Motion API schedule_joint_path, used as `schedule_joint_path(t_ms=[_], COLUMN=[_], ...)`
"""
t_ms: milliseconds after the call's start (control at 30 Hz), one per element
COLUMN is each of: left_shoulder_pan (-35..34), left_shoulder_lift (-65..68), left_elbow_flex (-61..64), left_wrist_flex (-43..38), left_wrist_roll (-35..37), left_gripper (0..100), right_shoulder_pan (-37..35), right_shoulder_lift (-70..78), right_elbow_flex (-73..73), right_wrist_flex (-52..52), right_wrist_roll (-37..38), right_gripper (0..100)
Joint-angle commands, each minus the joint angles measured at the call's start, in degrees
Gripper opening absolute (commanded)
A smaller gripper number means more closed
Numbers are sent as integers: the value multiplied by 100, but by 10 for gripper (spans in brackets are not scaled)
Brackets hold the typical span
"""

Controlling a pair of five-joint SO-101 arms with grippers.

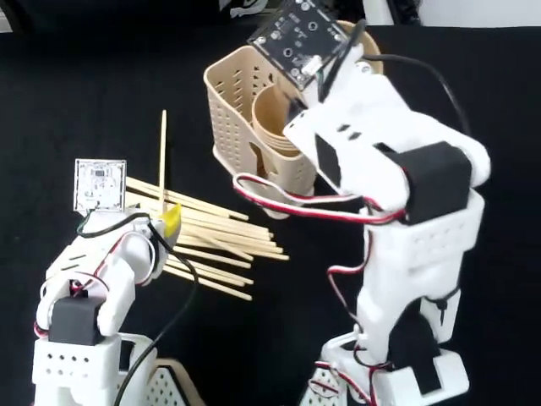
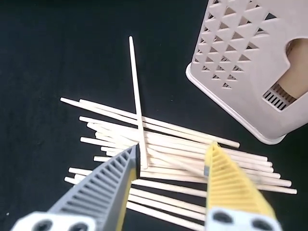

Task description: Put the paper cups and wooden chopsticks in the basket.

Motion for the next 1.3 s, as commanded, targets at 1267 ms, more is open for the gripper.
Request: schedule_joint_path(t_ms=[1267], left_shoulder_pan=[66], left_shoulder_lift=[-53], left_elbow_flex=[-31], left_wrist_flex=[-141], left_wrist_roll=[0], left_gripper=[230], right_shoulder_pan=[1178], right_shoulder_lift=[-1358], right_elbow_flex=[725], right_wrist_flex=[185], right_wrist_roll=[343], right_gripper=[233])
